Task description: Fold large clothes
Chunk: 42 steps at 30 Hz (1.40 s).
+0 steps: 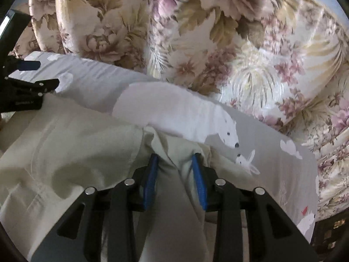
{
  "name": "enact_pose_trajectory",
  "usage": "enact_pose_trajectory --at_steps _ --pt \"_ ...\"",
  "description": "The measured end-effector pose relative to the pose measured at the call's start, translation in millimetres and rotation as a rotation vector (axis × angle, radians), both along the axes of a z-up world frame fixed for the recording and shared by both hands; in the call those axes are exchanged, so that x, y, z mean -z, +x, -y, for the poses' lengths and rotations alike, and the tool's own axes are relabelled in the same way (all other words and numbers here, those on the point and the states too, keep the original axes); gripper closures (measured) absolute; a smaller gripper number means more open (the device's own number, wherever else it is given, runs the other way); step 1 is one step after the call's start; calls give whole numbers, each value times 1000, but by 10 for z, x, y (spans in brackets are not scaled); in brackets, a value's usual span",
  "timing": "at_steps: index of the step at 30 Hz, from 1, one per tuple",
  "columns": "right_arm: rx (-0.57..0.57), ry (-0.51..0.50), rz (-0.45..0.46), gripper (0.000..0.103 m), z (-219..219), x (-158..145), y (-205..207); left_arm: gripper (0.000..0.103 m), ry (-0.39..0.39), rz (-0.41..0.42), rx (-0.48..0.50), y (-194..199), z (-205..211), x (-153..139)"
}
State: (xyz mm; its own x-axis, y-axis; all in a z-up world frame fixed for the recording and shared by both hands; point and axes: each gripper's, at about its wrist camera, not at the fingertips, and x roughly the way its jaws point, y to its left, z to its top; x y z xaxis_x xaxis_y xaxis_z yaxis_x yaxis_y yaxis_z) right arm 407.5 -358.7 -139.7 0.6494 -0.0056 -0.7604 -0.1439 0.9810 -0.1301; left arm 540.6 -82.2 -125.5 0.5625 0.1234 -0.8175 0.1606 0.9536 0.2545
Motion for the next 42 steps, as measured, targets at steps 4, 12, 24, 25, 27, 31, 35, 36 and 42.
enact_pose_trajectory --at_steps 4,12,24,25,27,31,35,36,42 --pt "-7 138 89 63 168 -339 -493 11 -122 82 32 -397 -200 -375" --pt "-55 26 122 61 80 -240 -1386 8 -257 35 266 -1507 -99 -361" --pt "-41 -136 60 60 -59 87 -1551 17 -29 7 249 -1544 -86 232" --pt "-34 -119 59 60 -49 34 -1601 16 -10 17 237 -1579 -92 196" --pt "-37 -55 95 35 -23 -128 -1816 7 8 33 208 -1716 -145 63" --pt "-37 63 223 21 24 -527 -2425 3 -70 85 201 -2163 -360 -280" --pt "-2 212 323 3 157 -766 -2940 3 -134 126 172 -2563 -575 -535" --pt "5 260 334 2 199 -775 -3032 3 -155 144 153 -2698 -642 -594" --pt "136 314 224 2 256 -413 -3292 3 -124 191 86 -3238 -780 -430"
